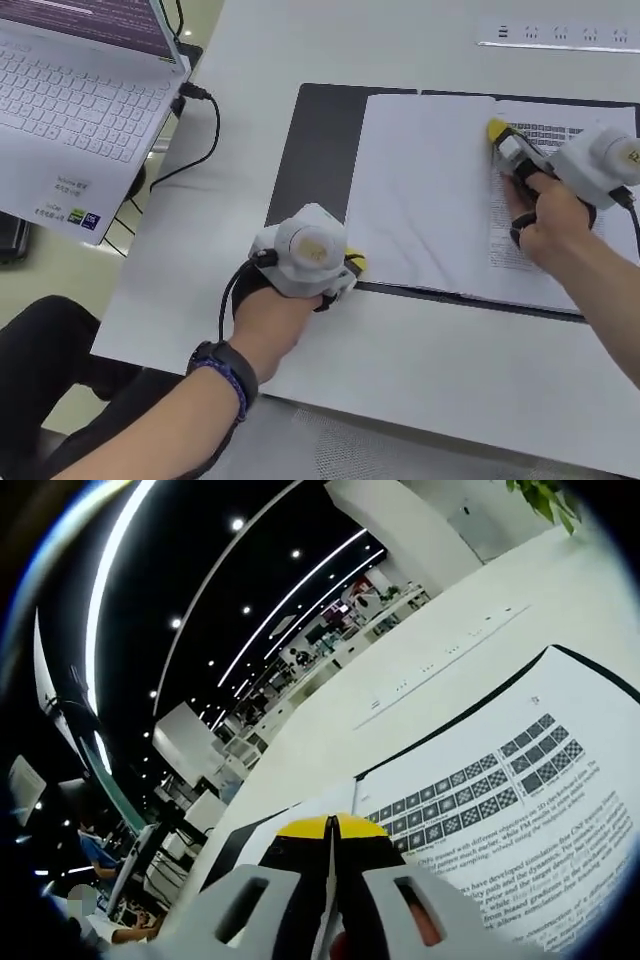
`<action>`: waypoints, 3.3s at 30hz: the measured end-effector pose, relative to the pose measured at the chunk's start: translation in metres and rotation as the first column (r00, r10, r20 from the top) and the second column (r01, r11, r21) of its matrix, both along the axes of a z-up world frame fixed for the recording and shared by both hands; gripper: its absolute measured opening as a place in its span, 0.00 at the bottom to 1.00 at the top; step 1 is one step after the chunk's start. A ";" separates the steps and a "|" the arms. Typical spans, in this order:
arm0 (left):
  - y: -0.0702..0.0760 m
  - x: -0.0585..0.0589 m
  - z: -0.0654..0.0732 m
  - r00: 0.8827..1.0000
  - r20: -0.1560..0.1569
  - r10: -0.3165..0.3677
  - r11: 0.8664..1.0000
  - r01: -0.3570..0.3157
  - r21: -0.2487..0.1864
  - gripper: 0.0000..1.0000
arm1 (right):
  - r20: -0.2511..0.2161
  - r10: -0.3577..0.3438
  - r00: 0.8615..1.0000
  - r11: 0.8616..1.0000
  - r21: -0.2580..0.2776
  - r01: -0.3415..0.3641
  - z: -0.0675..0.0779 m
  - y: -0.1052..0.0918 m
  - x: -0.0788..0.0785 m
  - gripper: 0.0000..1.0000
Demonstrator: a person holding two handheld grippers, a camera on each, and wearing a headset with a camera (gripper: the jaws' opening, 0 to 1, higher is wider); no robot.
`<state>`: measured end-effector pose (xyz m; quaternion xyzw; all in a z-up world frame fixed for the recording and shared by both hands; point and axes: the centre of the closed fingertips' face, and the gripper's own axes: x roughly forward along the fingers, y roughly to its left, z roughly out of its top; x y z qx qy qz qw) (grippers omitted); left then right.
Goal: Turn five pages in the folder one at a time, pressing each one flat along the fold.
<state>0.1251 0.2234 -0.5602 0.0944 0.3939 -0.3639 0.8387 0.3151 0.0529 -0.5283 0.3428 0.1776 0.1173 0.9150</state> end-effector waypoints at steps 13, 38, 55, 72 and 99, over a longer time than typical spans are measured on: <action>0.000 0.001 0.000 1.000 0.001 0.004 1.000 -0.004 -0.003 0.00 | -0.017 -0.040 0.999 0.999 0.025 0.040 -0.006 -0.013 0.046 0.00; 0.000 0.001 0.000 1.000 0.002 0.002 1.000 -0.002 -0.002 0.00 | 0.021 0.218 0.976 0.974 -0.074 -0.216 -0.006 0.013 -0.024 0.00; 0.000 0.001 0.000 1.000 0.005 -0.009 1.000 0.009 -0.004 0.00 | 0.056 0.293 0.954 0.954 -0.076 -0.289 0.001 0.027 -0.110 0.00; 0.001 0.001 0.000 1.000 0.022 -0.011 1.000 0.012 -0.005 0.00 | 0.035 0.346 0.938 0.935 -0.094 -0.341 -0.002 0.036 -0.160 0.00; 0.000 -0.001 0.001 0.998 0.063 0.028 0.999 -0.030 0.038 0.00 | -0.045 0.364 0.930 0.929 -0.057 -0.366 -0.020 0.032 -0.222 0.00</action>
